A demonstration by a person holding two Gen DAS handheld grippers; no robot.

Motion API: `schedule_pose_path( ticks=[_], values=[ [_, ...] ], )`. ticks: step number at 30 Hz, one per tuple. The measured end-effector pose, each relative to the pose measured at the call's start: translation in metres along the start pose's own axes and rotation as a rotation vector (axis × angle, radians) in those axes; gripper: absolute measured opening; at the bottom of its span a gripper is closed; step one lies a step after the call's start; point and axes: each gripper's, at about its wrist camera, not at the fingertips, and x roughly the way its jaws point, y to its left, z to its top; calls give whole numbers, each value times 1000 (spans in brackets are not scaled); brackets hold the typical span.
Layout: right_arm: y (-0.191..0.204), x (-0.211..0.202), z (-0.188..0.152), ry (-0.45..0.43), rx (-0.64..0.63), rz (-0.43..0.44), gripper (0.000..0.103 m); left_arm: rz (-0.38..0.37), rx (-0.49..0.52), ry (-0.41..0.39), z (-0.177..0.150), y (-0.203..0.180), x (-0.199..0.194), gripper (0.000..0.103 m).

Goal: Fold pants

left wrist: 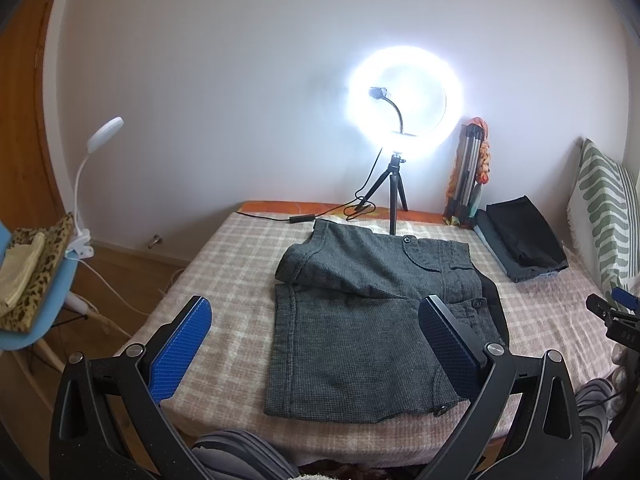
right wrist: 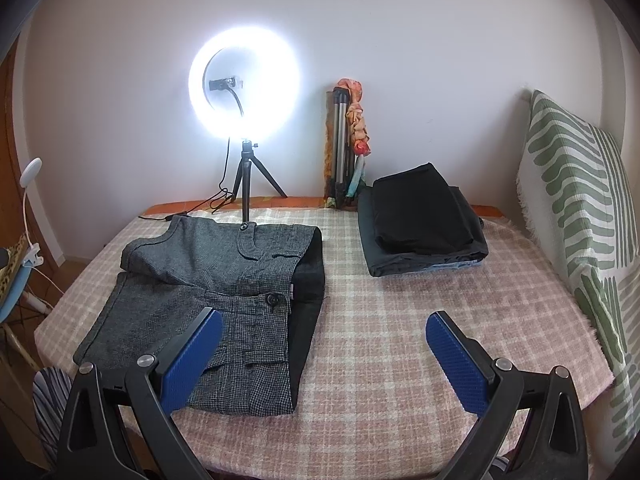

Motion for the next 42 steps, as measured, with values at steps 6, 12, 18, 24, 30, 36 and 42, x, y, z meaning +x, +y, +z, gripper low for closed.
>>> schedule_pose_path(
  ticks=[6,12,18,24,30,36,42],
  values=[
    [2,0,0,0,-5,4,103,3,0,1,0,-2,0,103],
    [2,0,-1,0,-8,4,103,2,3,-5,0,-2,-1,103],
    [3,1,-2,4,-10,10,103,0,2,1,-1,0,1,103],
    [5,3,-3,10,-13,11,103,-3,1,6,-1,0,2,103],
    [6,4,-3,15,-21,18,103,-1,2,8,-2,-1,3,103],
    [7,5,-3,17,-21,19,103,9,4,8,-2,4,7,103],
    [7,10,2,19,-36,11,103,20,11,19,7,26,22,103]
  ],
)
